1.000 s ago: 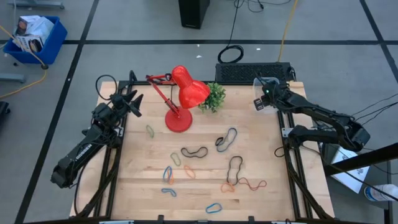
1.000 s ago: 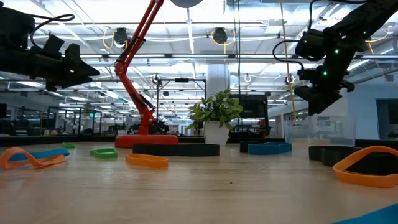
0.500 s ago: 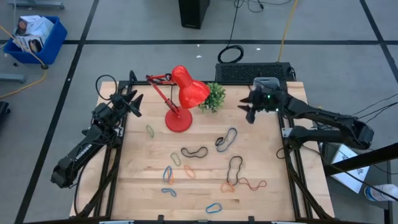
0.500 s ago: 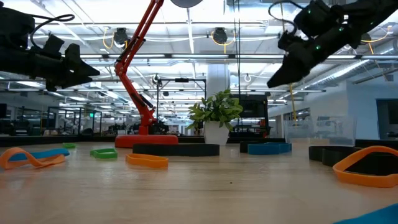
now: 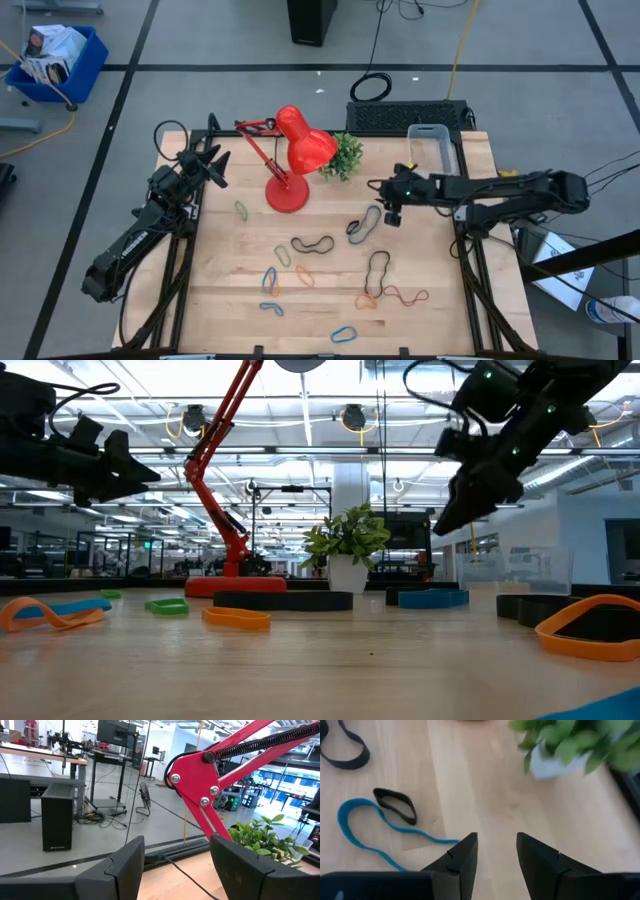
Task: Pick and place rubber bands into bin
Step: Put the blue rubber band into the transparent bin
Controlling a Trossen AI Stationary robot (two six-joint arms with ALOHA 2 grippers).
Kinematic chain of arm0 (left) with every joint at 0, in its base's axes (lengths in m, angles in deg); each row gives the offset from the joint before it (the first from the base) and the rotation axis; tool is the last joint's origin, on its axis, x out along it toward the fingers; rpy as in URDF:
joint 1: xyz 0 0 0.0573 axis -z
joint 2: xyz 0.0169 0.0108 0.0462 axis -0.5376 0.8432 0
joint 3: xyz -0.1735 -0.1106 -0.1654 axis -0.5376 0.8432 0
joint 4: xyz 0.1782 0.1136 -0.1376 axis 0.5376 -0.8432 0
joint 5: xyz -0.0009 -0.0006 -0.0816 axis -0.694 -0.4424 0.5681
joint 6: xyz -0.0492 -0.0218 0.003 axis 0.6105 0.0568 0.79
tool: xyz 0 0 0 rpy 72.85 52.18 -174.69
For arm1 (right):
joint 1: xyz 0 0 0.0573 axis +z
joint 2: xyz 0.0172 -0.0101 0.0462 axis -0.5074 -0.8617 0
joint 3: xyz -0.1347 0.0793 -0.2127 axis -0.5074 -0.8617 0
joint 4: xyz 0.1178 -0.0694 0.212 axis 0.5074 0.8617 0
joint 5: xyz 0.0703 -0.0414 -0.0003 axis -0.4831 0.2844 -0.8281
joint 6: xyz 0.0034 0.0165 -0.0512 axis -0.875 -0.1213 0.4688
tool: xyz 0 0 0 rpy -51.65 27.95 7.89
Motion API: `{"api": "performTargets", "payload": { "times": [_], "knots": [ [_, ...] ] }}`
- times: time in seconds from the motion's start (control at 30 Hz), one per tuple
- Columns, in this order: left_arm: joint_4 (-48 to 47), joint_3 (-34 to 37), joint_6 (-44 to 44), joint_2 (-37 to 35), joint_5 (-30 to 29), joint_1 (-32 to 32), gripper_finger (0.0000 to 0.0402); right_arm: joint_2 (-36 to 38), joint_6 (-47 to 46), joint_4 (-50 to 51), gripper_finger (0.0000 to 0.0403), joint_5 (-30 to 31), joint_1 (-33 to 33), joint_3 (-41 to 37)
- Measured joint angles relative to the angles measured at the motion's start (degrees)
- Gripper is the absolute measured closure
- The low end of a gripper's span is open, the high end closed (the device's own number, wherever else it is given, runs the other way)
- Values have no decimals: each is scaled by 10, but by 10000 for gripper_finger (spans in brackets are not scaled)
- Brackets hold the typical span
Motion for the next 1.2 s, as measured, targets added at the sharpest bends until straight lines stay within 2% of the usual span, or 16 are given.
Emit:
{"api": "performTargets", "payload": {
  "times": [0.47, 0.7, 0.9, 1.03, 1.2],
  "knots": [
    [0, 0, 0, 0, 0, 0, 172, -129, -48, -5, 273, -2, -2, 0],
    [0, 0, -1, 0, 0, 0, 172, -158, -65, -7, 273, -47, -3, 0],
    [0, 0, -1, 0, 0, 0, 172, -176, -78, -9, 277, -48, -6, 2],
    [0, 0, -2, 0, 0, 0, 172, -172, -77, -7, 309, -49, -6, 1],
    [0, 0, -3, 0, 0, 0, 172, -164, -68, -4, 385, -49, -6, 0]
  ]
}}
